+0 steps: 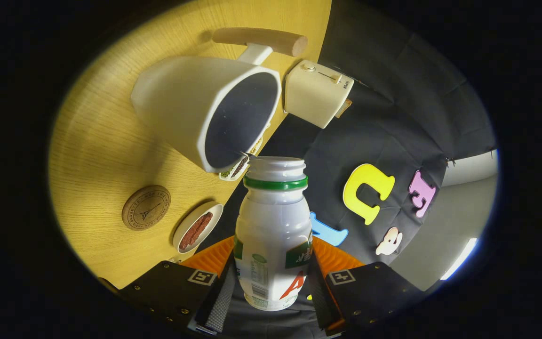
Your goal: Take the bottle from table, then pour the juice into the cup, finally place the bottle on the coaster
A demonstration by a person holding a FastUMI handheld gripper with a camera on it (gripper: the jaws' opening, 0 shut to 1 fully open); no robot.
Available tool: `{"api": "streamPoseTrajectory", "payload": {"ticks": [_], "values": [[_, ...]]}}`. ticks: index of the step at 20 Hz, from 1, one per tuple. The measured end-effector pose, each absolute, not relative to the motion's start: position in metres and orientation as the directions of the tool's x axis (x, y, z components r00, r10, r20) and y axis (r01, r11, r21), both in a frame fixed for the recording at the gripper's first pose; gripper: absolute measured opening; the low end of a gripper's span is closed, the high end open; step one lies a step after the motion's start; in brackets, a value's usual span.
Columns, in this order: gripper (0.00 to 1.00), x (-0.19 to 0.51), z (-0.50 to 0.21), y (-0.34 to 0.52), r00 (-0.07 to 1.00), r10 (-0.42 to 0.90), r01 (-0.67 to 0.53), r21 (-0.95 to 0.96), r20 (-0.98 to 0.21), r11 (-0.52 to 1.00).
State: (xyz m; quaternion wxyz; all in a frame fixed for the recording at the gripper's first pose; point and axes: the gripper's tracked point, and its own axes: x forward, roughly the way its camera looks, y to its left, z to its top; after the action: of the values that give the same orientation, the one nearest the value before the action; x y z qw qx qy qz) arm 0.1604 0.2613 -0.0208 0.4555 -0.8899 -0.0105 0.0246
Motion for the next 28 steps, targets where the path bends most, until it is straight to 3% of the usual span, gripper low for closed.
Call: {"api": "streamPoseTrajectory", "payload": {"ticks": [20,28], "values": [[0.71,0.1588,-0.0192,0.2651,0.998,0.062,0.027,-0.801,-0.013,-0.598],[0.71,0.1583,-0.0170,0.2645,0.997,0.072,0.040,-0.845,0.001,-0.534]]}}
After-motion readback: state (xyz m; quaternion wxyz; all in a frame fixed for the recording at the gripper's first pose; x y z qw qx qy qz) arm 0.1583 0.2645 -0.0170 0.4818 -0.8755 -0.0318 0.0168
